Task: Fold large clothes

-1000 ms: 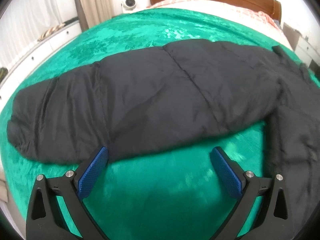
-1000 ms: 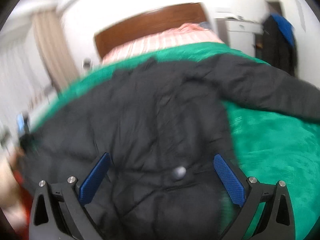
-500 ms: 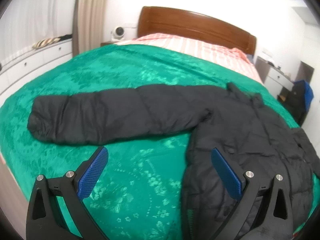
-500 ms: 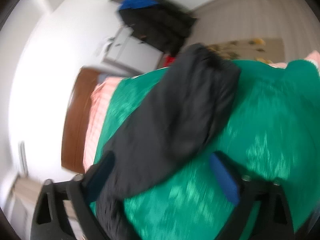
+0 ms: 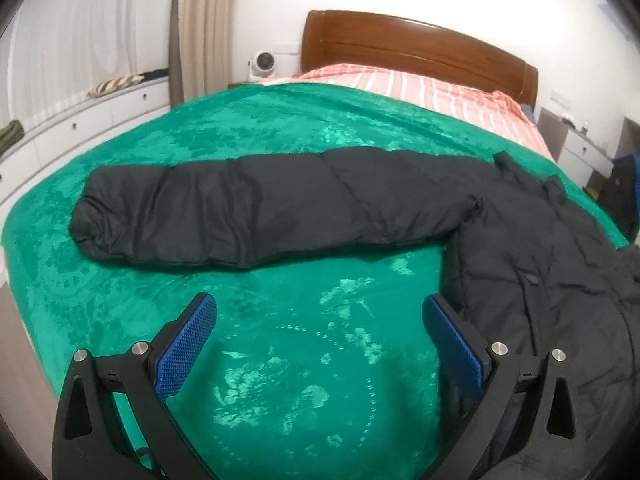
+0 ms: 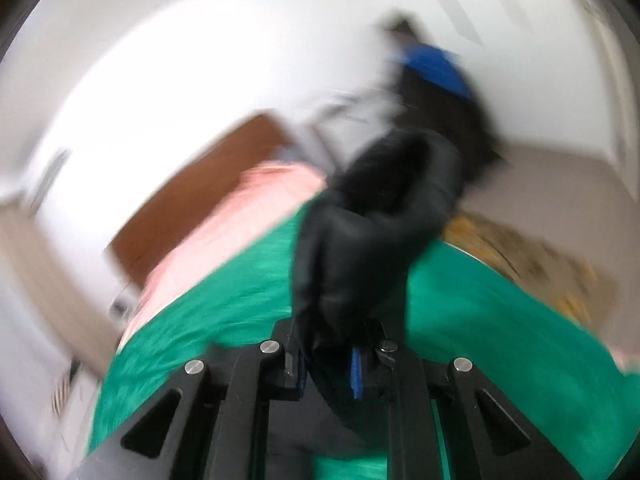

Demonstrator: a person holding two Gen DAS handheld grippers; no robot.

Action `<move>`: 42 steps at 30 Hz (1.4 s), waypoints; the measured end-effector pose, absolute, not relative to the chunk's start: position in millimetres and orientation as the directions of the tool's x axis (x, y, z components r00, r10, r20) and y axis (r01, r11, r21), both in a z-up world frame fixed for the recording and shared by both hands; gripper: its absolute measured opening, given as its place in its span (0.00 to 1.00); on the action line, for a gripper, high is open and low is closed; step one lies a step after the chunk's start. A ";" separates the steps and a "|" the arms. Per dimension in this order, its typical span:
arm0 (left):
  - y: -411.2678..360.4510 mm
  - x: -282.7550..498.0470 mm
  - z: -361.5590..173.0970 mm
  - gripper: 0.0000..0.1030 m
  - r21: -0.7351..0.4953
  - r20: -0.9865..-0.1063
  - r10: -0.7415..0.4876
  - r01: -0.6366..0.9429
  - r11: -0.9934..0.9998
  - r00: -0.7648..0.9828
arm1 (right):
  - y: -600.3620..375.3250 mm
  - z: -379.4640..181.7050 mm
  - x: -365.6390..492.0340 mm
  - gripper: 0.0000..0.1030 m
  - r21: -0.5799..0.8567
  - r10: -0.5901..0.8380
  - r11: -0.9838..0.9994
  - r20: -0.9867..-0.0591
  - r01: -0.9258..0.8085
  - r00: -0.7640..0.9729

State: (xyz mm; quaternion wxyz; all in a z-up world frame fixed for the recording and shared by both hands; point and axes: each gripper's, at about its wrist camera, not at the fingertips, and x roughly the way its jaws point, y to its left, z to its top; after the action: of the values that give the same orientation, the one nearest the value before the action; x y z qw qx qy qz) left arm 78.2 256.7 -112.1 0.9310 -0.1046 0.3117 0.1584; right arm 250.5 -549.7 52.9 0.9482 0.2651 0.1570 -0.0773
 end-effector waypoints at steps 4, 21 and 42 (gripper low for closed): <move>256.7 78.4 -114.6 1.00 -0.109 -0.618 0.208 -0.345 0.932 0.758 | -425.6 108.3 318.9 0.17 0.364 0.136 0.931 -0.283 -0.025 0.950; 267.3 80.7 -130.2 1.00 -0.141 -0.664 0.180 -0.357 0.923 0.726 | -133.2 -83.8 376.4 0.70 0.291 0.567 0.815 -0.578 -0.501 0.587; 242.4 91.4 -147.1 1.00 -0.058 -0.715 0.191 -0.330 0.942 0.672 | -321.1 -125.3 156.5 0.79 0.118 0.122 0.990 -0.492 -0.073 0.862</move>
State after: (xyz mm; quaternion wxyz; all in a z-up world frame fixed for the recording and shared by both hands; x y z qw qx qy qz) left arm 91.4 242.4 -147.1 0.9098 -0.0918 0.3786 0.1434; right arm 156.5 -321.1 -125.3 0.9638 0.0477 0.2575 0.0505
